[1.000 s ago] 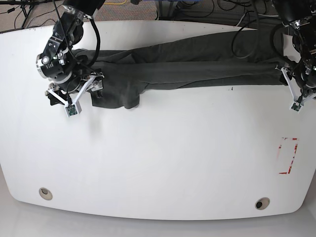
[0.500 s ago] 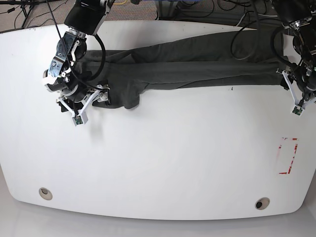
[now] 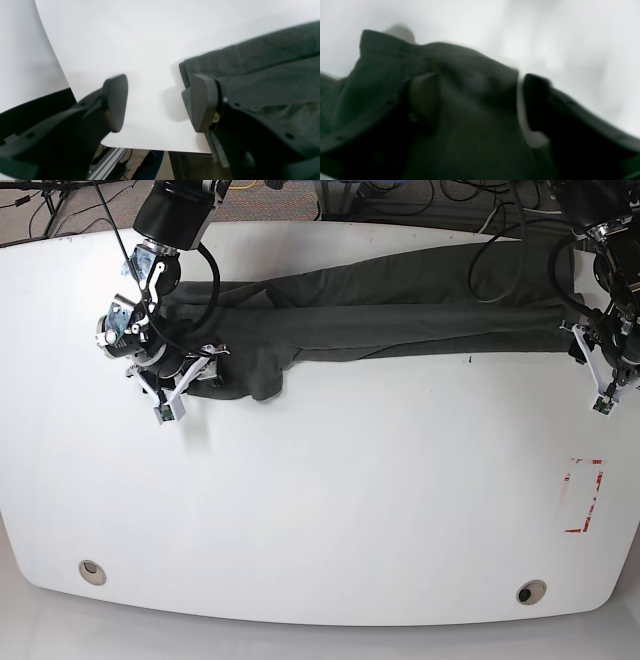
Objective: Fold the T-shirt properly
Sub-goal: 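Tuck the loose hem flap under with the right gripper and smooth it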
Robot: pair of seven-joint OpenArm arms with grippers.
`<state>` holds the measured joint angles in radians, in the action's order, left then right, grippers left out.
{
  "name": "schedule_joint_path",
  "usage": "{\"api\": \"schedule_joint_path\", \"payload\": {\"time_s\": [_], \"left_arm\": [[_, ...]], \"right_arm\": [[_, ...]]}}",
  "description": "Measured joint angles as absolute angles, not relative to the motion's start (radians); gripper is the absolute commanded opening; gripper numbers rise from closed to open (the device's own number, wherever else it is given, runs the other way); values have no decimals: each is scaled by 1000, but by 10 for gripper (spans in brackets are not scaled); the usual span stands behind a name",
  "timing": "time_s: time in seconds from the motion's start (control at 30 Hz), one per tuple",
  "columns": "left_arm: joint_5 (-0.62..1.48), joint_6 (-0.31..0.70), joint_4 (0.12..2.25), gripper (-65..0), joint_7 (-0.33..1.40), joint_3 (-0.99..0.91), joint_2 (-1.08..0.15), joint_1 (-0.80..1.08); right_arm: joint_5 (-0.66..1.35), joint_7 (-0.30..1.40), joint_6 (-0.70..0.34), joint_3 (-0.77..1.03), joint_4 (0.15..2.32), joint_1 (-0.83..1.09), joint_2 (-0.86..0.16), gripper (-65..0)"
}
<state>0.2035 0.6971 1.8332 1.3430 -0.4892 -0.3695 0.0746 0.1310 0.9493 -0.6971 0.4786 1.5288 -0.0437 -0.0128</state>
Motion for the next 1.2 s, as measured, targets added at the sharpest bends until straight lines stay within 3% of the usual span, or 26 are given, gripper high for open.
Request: {"api": "schedule_joint_path", "payload": {"time_s": [0.07,0.13,0.43,0.83,1.2], "left_arm": [[203,697,1833,-283,1342,-489,-369,74],[203,697,1833,-283,1342,-489,-369,74],[203,697,1833,-283,1343,-488,-369,75],[203,697,1832,-283,1343,-488,-369,75],[203,697,1832,-283,1343,-487,-369,76]], "right_arm": [[130,950,-696,480,1529,-42,-7,-569],[129,949,-696,480,1529,-42,0,-650],[165,957,-696,482,1552,-44,17,-650],[676,1194,-692,481,1644,-14,-76,-650],[1120,1243,-693,331,1648,140,-228,-650]]}}
